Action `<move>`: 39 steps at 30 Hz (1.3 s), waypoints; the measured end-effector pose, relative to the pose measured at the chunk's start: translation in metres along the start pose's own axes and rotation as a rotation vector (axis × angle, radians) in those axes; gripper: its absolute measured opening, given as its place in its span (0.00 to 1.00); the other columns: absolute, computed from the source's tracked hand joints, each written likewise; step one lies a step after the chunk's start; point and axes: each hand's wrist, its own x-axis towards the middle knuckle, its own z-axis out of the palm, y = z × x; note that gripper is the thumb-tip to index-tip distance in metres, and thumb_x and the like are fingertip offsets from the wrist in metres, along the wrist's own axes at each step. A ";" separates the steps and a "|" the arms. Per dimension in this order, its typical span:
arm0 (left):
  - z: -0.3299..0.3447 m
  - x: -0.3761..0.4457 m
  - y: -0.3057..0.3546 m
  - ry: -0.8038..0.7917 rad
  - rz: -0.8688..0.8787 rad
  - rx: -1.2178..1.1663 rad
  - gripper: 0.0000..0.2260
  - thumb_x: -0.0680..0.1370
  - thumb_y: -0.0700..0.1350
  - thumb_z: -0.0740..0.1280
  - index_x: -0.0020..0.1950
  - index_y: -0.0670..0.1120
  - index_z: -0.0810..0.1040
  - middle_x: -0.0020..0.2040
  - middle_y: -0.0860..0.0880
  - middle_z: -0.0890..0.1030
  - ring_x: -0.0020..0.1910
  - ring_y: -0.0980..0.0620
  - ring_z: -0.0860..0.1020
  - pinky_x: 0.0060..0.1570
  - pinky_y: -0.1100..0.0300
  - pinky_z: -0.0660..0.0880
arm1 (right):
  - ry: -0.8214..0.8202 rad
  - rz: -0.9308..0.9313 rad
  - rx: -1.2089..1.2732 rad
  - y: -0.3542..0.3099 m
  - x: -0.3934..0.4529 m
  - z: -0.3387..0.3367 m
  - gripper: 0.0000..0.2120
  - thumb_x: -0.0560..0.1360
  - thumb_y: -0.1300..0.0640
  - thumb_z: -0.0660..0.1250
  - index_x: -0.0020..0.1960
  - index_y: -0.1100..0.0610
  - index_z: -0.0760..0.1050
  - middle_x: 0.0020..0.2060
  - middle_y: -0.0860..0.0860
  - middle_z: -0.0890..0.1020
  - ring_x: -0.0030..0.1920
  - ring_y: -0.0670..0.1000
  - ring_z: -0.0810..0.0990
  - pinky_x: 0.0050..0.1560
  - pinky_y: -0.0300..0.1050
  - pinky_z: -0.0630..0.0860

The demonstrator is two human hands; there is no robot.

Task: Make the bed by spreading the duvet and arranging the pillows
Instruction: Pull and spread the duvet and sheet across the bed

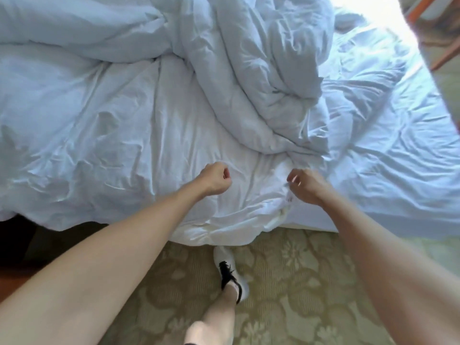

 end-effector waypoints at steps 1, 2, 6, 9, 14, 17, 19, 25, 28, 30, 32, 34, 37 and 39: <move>0.011 0.012 0.015 -0.035 0.026 0.000 0.07 0.75 0.42 0.64 0.47 0.42 0.81 0.45 0.45 0.82 0.48 0.45 0.80 0.45 0.61 0.73 | 0.023 0.029 -0.007 0.013 0.010 -0.002 0.12 0.77 0.54 0.62 0.59 0.53 0.76 0.55 0.53 0.80 0.55 0.56 0.79 0.52 0.48 0.76; 0.023 0.026 0.030 -0.069 0.063 0.002 0.06 0.75 0.43 0.65 0.47 0.43 0.81 0.45 0.45 0.82 0.48 0.45 0.80 0.46 0.60 0.74 | 0.057 0.069 -0.012 0.025 0.021 -0.005 0.15 0.77 0.52 0.63 0.63 0.53 0.73 0.59 0.53 0.77 0.60 0.57 0.76 0.56 0.50 0.75; 0.065 0.081 0.093 -0.182 0.150 0.009 0.11 0.75 0.48 0.67 0.54 0.45 0.79 0.53 0.47 0.81 0.53 0.47 0.79 0.54 0.54 0.77 | 0.246 0.268 0.155 0.059 0.073 -0.026 0.32 0.72 0.43 0.70 0.70 0.51 0.62 0.65 0.56 0.66 0.66 0.61 0.67 0.63 0.54 0.69; 0.090 0.115 0.127 -0.244 0.202 0.021 0.23 0.73 0.55 0.69 0.64 0.44 0.75 0.61 0.47 0.76 0.61 0.48 0.75 0.62 0.52 0.73 | 0.154 0.470 0.373 0.078 0.117 -0.032 0.51 0.63 0.35 0.74 0.76 0.48 0.49 0.70 0.57 0.61 0.69 0.63 0.64 0.65 0.57 0.70; 0.127 0.148 0.151 -0.387 0.138 0.116 0.28 0.69 0.61 0.70 0.61 0.46 0.71 0.61 0.46 0.73 0.62 0.45 0.72 0.60 0.49 0.73 | 0.025 0.594 0.680 0.110 0.146 -0.022 0.65 0.58 0.40 0.79 0.75 0.37 0.34 0.64 0.55 0.74 0.60 0.61 0.77 0.55 0.58 0.79; 0.136 0.153 0.159 -0.372 0.117 0.224 0.28 0.69 0.63 0.70 0.60 0.46 0.71 0.61 0.45 0.73 0.62 0.44 0.70 0.60 0.50 0.70 | 0.059 0.506 0.685 0.123 0.140 -0.012 0.49 0.69 0.50 0.74 0.78 0.41 0.45 0.55 0.54 0.75 0.53 0.57 0.76 0.48 0.49 0.76; 0.141 0.152 0.170 -0.305 0.078 0.273 0.29 0.70 0.65 0.68 0.61 0.45 0.73 0.61 0.45 0.75 0.63 0.43 0.71 0.62 0.50 0.67 | 0.109 0.439 0.614 0.132 0.137 -0.007 0.28 0.73 0.55 0.68 0.71 0.51 0.64 0.52 0.55 0.78 0.52 0.58 0.78 0.46 0.50 0.76; 0.144 0.130 0.219 -0.072 -0.306 -0.008 0.39 0.70 0.74 0.59 0.60 0.42 0.77 0.61 0.42 0.79 0.65 0.40 0.72 0.66 0.50 0.64 | 0.221 0.376 0.988 0.135 0.100 -0.025 0.11 0.80 0.54 0.63 0.43 0.58 0.79 0.34 0.51 0.80 0.37 0.51 0.78 0.37 0.46 0.73; 0.136 0.122 0.248 0.091 -0.447 -0.436 0.36 0.69 0.66 0.70 0.62 0.37 0.78 0.62 0.41 0.80 0.64 0.43 0.76 0.62 0.54 0.72 | 0.200 0.310 1.210 0.139 0.067 -0.047 0.11 0.81 0.54 0.63 0.48 0.61 0.79 0.35 0.53 0.76 0.35 0.49 0.73 0.35 0.42 0.70; 0.130 0.116 0.266 0.149 -0.476 -0.606 0.33 0.67 0.61 0.75 0.59 0.36 0.80 0.58 0.41 0.82 0.58 0.45 0.80 0.53 0.58 0.75 | 0.171 0.253 1.257 0.148 0.045 -0.060 0.13 0.80 0.51 0.65 0.49 0.61 0.78 0.35 0.54 0.74 0.36 0.51 0.71 0.37 0.45 0.69; 0.123 0.106 0.287 0.141 -0.453 -0.668 0.35 0.65 0.61 0.77 0.60 0.35 0.79 0.57 0.40 0.82 0.57 0.45 0.81 0.50 0.60 0.74 | 0.088 0.209 1.287 0.164 0.021 -0.072 0.17 0.76 0.44 0.67 0.51 0.58 0.79 0.39 0.57 0.76 0.41 0.55 0.72 0.43 0.52 0.69; 0.122 0.095 0.308 0.144 -0.449 -0.756 0.39 0.63 0.62 0.78 0.62 0.36 0.78 0.59 0.42 0.82 0.58 0.47 0.80 0.56 0.59 0.76 | -0.020 0.140 1.329 0.183 -0.005 -0.087 0.17 0.77 0.43 0.67 0.54 0.56 0.79 0.44 0.64 0.79 0.46 0.58 0.76 0.49 0.56 0.72; 0.126 0.073 0.344 0.158 -0.498 -0.982 0.35 0.68 0.55 0.78 0.67 0.37 0.72 0.62 0.48 0.77 0.59 0.49 0.78 0.61 0.57 0.75 | -0.176 0.056 1.405 0.212 -0.039 -0.112 0.12 0.80 0.52 0.66 0.58 0.59 0.79 0.53 0.65 0.81 0.54 0.57 0.80 0.60 0.54 0.75; 0.133 0.056 0.370 0.123 -0.489 -0.979 0.29 0.72 0.50 0.76 0.67 0.40 0.70 0.61 0.50 0.75 0.59 0.48 0.77 0.53 0.63 0.74 | -0.235 0.056 1.387 0.233 -0.058 -0.126 0.08 0.80 0.59 0.65 0.54 0.61 0.80 0.52 0.60 0.82 0.55 0.54 0.80 0.60 0.51 0.77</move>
